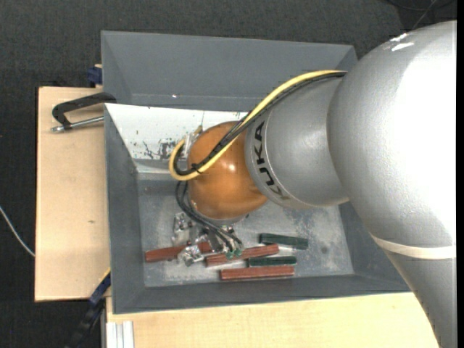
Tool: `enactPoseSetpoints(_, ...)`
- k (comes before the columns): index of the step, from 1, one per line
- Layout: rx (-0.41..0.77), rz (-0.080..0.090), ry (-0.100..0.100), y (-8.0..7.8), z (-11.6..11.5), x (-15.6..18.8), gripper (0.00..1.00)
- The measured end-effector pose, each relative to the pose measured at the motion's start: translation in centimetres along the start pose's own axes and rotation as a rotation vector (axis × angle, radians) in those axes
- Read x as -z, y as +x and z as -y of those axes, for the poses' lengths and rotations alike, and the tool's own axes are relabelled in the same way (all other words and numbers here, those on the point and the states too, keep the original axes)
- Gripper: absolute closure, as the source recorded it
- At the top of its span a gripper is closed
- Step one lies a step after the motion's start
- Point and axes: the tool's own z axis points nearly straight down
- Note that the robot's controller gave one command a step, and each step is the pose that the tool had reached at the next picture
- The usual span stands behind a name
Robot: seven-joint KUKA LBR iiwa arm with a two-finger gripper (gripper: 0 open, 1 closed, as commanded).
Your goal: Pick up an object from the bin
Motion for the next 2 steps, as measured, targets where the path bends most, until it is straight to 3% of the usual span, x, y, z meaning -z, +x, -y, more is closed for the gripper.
enactPoseSetpoints(1, -0.001, 0.013, 0.000, -0.16, 0.07, -0.29, 0.00)
enactPoseSetpoints(2, 0.000, 0.001, -0.001, -0.01, 0.01, 0.00, 1.00)
